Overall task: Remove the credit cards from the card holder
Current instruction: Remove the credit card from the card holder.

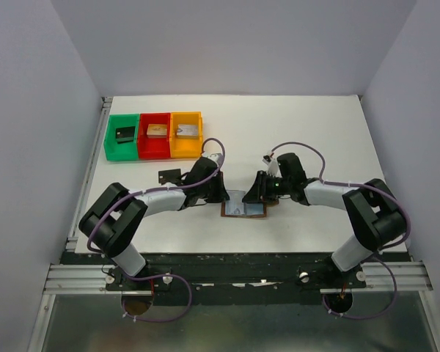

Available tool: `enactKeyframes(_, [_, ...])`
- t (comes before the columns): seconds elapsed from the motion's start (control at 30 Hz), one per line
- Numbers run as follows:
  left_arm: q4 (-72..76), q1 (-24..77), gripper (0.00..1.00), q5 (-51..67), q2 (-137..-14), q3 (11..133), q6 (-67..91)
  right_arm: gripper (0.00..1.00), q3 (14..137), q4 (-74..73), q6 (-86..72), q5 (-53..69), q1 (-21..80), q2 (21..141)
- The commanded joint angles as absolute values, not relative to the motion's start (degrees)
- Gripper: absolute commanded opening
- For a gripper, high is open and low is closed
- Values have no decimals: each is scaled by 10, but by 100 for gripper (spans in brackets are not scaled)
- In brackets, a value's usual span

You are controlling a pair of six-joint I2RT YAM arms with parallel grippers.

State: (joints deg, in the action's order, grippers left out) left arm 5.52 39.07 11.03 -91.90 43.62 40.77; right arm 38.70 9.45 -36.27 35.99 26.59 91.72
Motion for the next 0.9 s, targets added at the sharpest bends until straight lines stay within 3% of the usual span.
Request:
enactKeyframes(0.0, [36,389,0,83,-931,442,414,35,388,113,-367,354,270,943])
enactKeyframes(0.43, [17,389,0,59,-934,435,425,35,371,114,-355,338,269,968])
enactKeyframes(0.87, [46,389,0,68,-873,434,403,37,403,46,-344,316,286,876])
